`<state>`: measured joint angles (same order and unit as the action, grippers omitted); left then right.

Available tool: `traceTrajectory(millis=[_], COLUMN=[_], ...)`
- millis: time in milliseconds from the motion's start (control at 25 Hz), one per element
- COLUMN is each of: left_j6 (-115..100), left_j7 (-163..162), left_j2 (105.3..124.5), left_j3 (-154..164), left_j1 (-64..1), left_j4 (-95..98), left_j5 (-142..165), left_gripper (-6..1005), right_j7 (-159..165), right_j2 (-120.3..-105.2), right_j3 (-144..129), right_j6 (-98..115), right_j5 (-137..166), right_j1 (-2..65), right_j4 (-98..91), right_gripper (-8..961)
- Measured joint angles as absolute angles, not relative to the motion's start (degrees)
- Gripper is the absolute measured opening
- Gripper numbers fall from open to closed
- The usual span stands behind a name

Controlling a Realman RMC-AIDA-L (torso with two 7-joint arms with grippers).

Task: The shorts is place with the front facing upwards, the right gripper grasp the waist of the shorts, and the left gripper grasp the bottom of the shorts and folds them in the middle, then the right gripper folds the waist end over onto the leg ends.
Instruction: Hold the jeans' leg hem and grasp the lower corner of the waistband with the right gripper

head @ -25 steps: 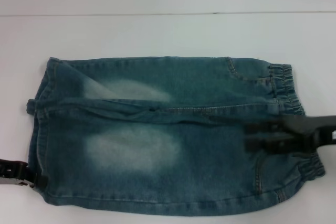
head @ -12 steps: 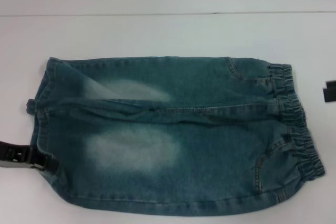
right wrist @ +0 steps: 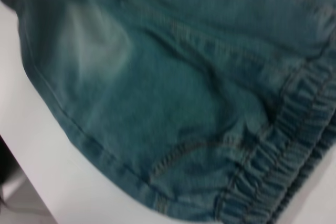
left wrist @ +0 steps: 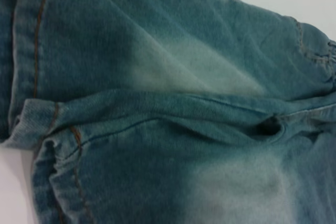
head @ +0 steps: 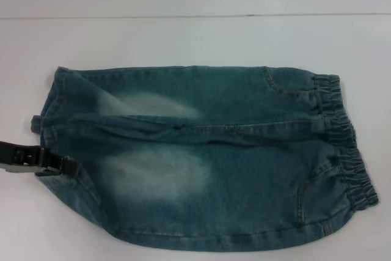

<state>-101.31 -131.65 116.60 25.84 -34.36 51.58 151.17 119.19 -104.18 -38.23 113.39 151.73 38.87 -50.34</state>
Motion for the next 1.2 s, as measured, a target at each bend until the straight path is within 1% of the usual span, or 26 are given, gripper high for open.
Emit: traceTrajectory(millis=[160, 520, 1200], left_j6=[-100.8, -100.54, -99.95], left_j7=[-131.75, -131.8, -131.81], left_j2=[116.62, 116.72, 116.87], left_j3=[25.83, 25.84, 25.84], left_j1=[-34.35, -34.43, -34.46], left_j4=[51.6, 51.52, 51.18], left_j5=[150.91, 150.9, 150.91], left_gripper=[27, 26, 27], right_j7=[119.97, 120.96, 121.9], right_j2=[-104.72, -106.66, -107.79], right_j3=[-40.05, -45.56, -51.13], right_j6=[113.0, 111.67, 105.5], right_j5=[154.17, 155.89, 157.4], right_j1=[40.18, 42.44, 44.78], right_j4=[-49.98, -48.76, -40.47], right_gripper=[894, 894, 894])
